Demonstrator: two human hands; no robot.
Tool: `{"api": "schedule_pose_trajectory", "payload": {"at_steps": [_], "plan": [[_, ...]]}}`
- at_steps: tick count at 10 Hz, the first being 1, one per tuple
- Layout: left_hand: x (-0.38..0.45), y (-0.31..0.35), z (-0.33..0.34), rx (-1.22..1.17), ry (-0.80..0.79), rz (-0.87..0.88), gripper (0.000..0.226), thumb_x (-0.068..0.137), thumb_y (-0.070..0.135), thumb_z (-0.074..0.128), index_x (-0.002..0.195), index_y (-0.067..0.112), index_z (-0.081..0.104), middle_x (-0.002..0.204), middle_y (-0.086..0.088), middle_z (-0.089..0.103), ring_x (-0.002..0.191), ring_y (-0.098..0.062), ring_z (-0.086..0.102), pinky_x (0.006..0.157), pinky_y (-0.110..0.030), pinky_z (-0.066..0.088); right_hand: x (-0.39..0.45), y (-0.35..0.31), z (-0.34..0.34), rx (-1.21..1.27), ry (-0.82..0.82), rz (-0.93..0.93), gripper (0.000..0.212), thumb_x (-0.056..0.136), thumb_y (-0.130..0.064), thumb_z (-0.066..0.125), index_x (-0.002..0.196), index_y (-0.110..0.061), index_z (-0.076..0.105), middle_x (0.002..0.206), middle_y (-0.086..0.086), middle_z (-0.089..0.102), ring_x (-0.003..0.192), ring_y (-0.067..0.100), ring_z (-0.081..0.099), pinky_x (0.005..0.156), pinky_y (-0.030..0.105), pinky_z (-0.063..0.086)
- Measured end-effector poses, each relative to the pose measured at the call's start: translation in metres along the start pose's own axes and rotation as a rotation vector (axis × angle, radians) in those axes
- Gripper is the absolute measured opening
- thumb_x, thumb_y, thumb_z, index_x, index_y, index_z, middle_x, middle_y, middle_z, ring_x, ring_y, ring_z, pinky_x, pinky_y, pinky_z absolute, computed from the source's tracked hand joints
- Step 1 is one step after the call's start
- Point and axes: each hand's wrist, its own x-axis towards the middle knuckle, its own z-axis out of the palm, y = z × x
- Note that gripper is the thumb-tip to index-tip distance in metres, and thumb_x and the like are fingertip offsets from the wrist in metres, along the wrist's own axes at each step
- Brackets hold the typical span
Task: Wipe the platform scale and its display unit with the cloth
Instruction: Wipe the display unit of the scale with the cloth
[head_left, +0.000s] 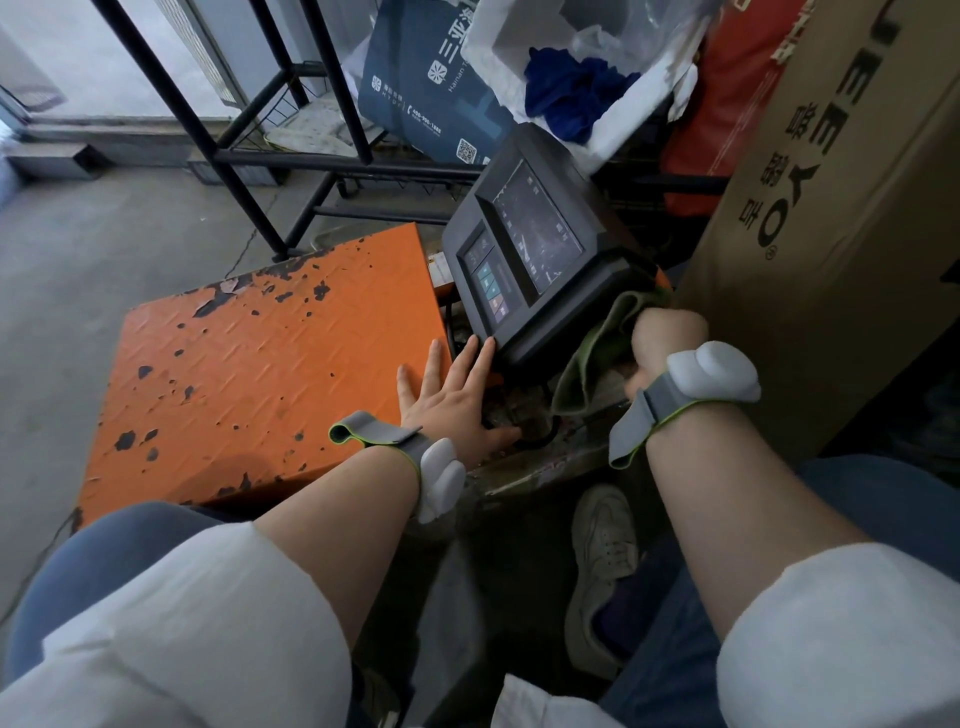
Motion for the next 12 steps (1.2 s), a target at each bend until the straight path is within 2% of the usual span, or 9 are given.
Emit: {"api": "schedule_pose_trajectory", "payload": {"at_steps": [2, 3, 4, 5, 6, 7, 8, 10, 12], "plan": [[-0.001, 0.000, 0.000, 0.000, 0.001, 0.004, 0.098, 0.081, 0.065, 0.049, 0.145, 0.037, -0.020, 0.157, 0.013, -0.016, 0.144, -0.024, -0.023, 0.114, -0.058, -0.011, -0.001, -0.011, -0.009, -0.318, 0.195, -0.245, 0.021, 0.092, -0.010, 0.040, 0.088, -0.013, 0.061, 0.069, 0.001, 0.050, 0.053, 0.013, 0.040, 0.060, 0.027, 0.036], [-0.002, 0.000, -0.001, -0.001, 0.003, 0.005, 0.098, 0.081, 0.066, 0.049, 0.145, 0.037, -0.020, 0.157, 0.013, -0.016, 0.144, -0.024, -0.023, 0.114, -0.058, -0.011, -0.010, -0.014, -0.008, -0.403, 0.210, -0.360, 0.026, 0.092, -0.012, 0.040, 0.101, -0.009, 0.064, 0.078, 0.004, 0.057, 0.065, 0.022, 0.053, 0.055, 0.022, 0.036], [-0.002, 0.000, 0.000, -0.004, 0.007, 0.001, 0.098, 0.081, 0.066, 0.049, 0.145, 0.038, -0.020, 0.157, 0.014, -0.016, 0.144, -0.023, -0.024, 0.114, -0.057, -0.011, -0.018, -0.007, -0.001, -0.461, 0.207, -0.526, 0.035, 0.091, -0.009, 0.039, 0.117, -0.012, 0.063, 0.109, 0.008, 0.063, 0.099, 0.026, 0.059, 0.080, 0.030, 0.047], [-0.001, 0.000, 0.000, -0.005, 0.002, -0.001, 0.098, 0.081, 0.066, 0.050, 0.145, 0.038, -0.020, 0.157, 0.014, -0.016, 0.144, -0.023, -0.024, 0.114, -0.058, -0.012, -0.016, -0.007, 0.003, -0.461, 0.183, -0.625, 0.039, 0.090, -0.008, 0.037, 0.121, -0.009, 0.061, 0.127, 0.011, 0.057, 0.116, 0.028, 0.053, 0.098, 0.037, 0.044], [-0.001, 0.000, 0.000, -0.003, 0.001, 0.002, 0.098, 0.081, 0.066, 0.049, 0.145, 0.038, -0.020, 0.157, 0.014, -0.016, 0.143, -0.023, -0.024, 0.114, -0.058, -0.012, -0.013, -0.009, 0.006, -0.544, 0.202, -0.640, 0.044, 0.088, -0.014, 0.033, 0.123, -0.008, 0.059, 0.131, 0.011, 0.054, 0.117, 0.032, 0.049, 0.102, 0.041, 0.039], [-0.002, 0.000, 0.000, -0.003, -0.004, 0.001, 0.098, 0.082, 0.065, 0.049, 0.145, 0.038, -0.021, 0.157, 0.014, -0.017, 0.143, -0.023, -0.025, 0.113, -0.058, -0.012, -0.020, -0.005, 0.013, -0.768, 0.184, -0.923, 0.046, 0.086, -0.023, 0.034, 0.120, -0.007, 0.060, 0.126, 0.010, 0.059, 0.113, 0.035, 0.047, 0.100, 0.041, 0.035], [-0.001, 0.001, -0.001, -0.007, -0.016, -0.002, 0.098, 0.082, 0.064, 0.050, 0.145, 0.038, -0.020, 0.157, 0.014, -0.017, 0.143, -0.023, -0.025, 0.113, -0.058, -0.012, -0.012, -0.011, 0.018, -0.966, 0.129, -1.008, 0.052, 0.087, -0.030, 0.029, 0.123, -0.007, 0.058, 0.127, 0.009, 0.059, 0.115, 0.033, 0.050, 0.101, 0.038, 0.033], [0.000, 0.001, -0.001, -0.010, -0.019, 0.003, 0.098, 0.081, 0.065, 0.050, 0.145, 0.038, -0.019, 0.157, 0.014, -0.016, 0.143, -0.023, -0.024, 0.114, -0.059, -0.011, 0.000, -0.046, 0.022, -1.023, -0.045, -0.780, 0.038, 0.097, -0.025, 0.031, 0.111, -0.004, 0.058, 0.120, 0.019, 0.059, 0.108, 0.040, 0.052, 0.086, 0.039, 0.039], [-0.001, -0.003, -0.006, -0.138, 0.060, 0.010, 0.084, 0.085, 0.059, 0.050, 0.148, 0.041, -0.003, 0.158, 0.016, -0.004, 0.147, -0.020, -0.010, 0.117, -0.055, -0.004, 0.012, -0.066, 0.026, -1.044, -0.186, -0.528, 0.042, 0.100, -0.031, 0.026, 0.115, -0.007, 0.057, 0.128, 0.020, 0.055, 0.114, 0.040, 0.049, 0.090, 0.037, 0.037]]}}
